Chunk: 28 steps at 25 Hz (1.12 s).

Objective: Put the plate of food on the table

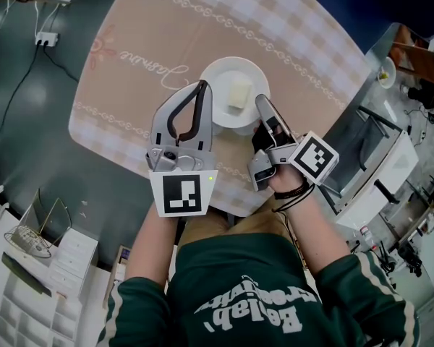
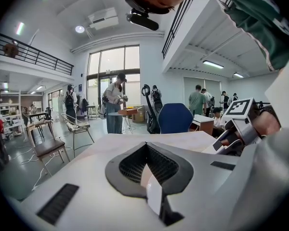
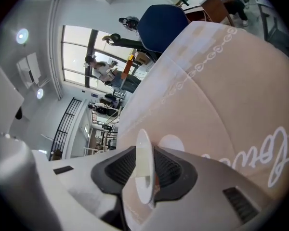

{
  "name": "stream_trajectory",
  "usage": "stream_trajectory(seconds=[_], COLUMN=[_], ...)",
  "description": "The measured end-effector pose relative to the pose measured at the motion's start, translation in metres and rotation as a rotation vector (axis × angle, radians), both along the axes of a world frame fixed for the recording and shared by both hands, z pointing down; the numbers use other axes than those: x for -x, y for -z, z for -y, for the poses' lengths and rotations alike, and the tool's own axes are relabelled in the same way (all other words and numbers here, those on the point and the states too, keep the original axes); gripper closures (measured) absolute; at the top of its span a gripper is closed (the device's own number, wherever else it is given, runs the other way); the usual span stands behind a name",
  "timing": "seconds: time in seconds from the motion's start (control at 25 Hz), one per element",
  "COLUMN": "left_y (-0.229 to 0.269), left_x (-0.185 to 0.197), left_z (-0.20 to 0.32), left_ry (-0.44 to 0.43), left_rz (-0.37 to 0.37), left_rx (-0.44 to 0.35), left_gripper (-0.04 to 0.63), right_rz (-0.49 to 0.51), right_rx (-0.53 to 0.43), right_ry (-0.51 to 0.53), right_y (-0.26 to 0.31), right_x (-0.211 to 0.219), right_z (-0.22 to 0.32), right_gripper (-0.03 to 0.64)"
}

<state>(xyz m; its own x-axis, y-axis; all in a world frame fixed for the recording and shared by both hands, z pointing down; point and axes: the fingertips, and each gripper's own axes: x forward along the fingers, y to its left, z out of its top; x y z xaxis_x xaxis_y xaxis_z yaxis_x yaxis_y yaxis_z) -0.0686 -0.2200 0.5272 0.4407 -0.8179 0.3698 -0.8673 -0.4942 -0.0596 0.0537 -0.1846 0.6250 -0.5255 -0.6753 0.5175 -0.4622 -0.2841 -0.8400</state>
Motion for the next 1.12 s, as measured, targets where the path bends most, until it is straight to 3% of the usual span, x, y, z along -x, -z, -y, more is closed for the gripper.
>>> stream_trajectory(seconds=[0.32,0.56,0.68,0.88,1.04,1.12], left_y=[-0.001,-0.005,0.0,0.025,0.051,0.064], left_x=[-0.001,0.001,-0.002,-0.007,-0.008,-0.009], left_z=[-0.006,-0.013,-0.017,-0.023,-0.03,-0.036], left_ry=[-0.002,0.015,0.038,0.019,0.027,0.027], left_rz=[-0.002,-0.012,-0.076,-0.069,-0.083,-0.082], left_rx=[0.007,0.032,0.067,0.031,0.011,0.002], left_gripper=[0.586,0.586,0.586,0.586,0.586,0.586], right_rz=[-0.115,-0.132,-0.255,-0.464,-0.582,-0.598], right_rx=[0.097,0.044,-0.088,-0.358,-0.517,-0.582], right_ry=[0.004,0.054,0.186,0.389,0.462,0.496], right_y=[-0.016,-0.007,0.012,0.06,0.096,0.114], right_x=[-0.012,-0.011,-0.002,0.013,0.017,0.021], right_z=[-0.024,-0.022,-0.019,-0.014,-0.013,-0.016], right_gripper=[0.443,0.434,0.434,0.44,0.575,0.6])
